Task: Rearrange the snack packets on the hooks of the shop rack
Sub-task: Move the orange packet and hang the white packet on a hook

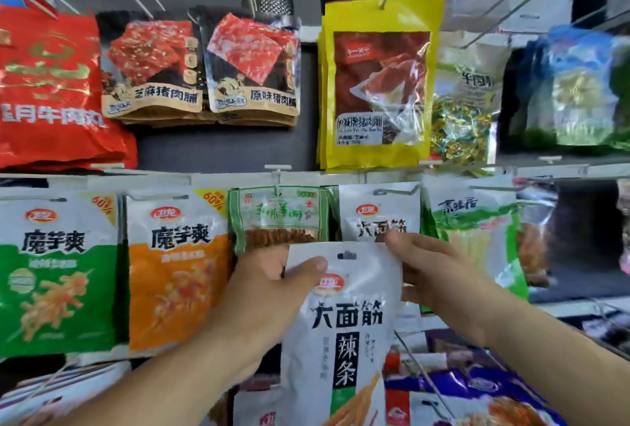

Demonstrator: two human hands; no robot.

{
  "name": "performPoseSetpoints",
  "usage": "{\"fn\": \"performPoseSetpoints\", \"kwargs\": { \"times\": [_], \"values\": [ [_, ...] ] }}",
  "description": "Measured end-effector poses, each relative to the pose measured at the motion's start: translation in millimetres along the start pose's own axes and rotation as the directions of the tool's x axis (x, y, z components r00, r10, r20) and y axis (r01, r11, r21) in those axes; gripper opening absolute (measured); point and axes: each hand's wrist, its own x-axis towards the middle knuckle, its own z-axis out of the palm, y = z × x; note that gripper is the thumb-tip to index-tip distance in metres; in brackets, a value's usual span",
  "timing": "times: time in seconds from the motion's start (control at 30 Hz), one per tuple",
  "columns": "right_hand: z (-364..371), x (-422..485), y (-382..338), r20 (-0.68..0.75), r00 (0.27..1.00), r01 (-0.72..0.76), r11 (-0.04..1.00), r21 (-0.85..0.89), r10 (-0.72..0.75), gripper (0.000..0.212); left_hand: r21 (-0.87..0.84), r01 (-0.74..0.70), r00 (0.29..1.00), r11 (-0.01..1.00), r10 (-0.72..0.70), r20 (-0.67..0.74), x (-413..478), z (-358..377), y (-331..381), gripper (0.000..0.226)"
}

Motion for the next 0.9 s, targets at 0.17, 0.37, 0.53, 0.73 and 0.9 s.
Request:
{"fn": "performPoseSetpoints", "kwargs": {
  "times": [0.17,0.37,0.53,0.73,0.9],
  "values": [
    [9,4,-1,-0.153,0.98,0.116,0.991,-0.071,-0.125,0.02,-0.03,0.033,0.999,0.999,-0.033,0.019,5,13,3,0.014],
    [-12,52,-4,-0.409,0.855,0.129,0.894,-0.43,-0.319,0.063,-0.017,0.041,0.997,0.999,-0.042,-0.068,7,-10,-7,0.012],
    [-21,87,-2,-0.484,0.85,0.087,0.962,-0.257,-0.207,0.053,-0.032,0.065,0.993,0.997,-0.068,-0.098,10,-22,-14,0.01],
    [-21,87,6,-0.383,0.923,0.052,0.998,0.022,-0.039,0.021,-0.028,0.059,0.993,0.998,-0.062,-0.103,9,-27,-17,0.01],
    [-34,75,-5,-0.456,0.887,0.089,0.996,-0.002,-0.08,0.003,-0.048,0.076,0.994,0.996,-0.08,-0.077,-2,-27,-15,0.012]
  ]
}}
